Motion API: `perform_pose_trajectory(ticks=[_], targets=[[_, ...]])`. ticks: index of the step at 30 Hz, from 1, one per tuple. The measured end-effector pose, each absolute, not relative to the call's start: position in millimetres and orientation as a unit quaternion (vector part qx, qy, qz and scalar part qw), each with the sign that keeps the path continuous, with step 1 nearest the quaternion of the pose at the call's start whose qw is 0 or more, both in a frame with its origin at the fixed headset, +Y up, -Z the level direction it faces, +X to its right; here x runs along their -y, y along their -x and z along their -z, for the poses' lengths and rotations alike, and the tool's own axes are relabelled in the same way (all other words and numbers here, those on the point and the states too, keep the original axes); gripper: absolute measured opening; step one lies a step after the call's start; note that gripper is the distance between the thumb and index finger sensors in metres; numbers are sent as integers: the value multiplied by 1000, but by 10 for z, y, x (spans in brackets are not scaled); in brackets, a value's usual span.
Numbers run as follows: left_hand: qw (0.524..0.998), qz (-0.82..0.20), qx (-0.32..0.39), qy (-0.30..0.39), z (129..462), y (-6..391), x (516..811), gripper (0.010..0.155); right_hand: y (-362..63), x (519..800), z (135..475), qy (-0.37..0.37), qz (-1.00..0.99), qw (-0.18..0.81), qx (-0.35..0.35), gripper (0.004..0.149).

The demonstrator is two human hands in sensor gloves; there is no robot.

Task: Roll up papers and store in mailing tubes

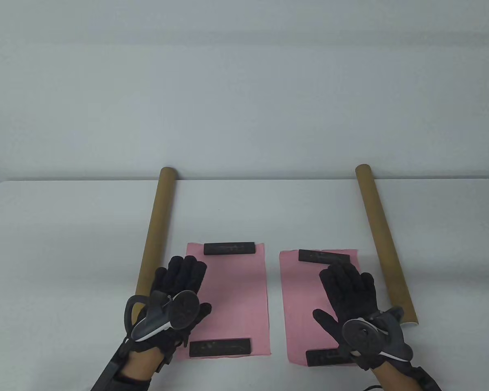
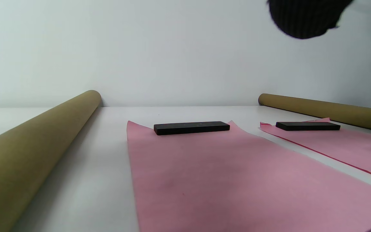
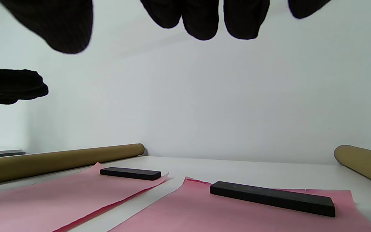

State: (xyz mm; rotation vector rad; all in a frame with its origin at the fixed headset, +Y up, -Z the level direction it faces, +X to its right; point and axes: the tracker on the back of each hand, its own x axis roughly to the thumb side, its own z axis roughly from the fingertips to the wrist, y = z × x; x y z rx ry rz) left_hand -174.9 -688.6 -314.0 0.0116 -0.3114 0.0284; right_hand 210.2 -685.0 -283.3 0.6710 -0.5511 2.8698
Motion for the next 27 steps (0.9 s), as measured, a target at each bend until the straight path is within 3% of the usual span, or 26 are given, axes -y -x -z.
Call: perform_pose_trajectory(ticks=[7,14,18,27], targets=[[989,-15,146,-5,3144,1776,6863,90,-2129,6837,2842,-214,-956,80,185,87],[996,-20,86,13,3265,1927,6923,92,-2184,6855,2877,-205,-958,96,175,86],[998,6,13,68,3459,2029,7061,95,-2229,6891,2911,-201,-962,89,160,86],[987,13,-98,130,3979,2235,7060,101,-2340,6866,2961,-191,-967,68,153,86]])
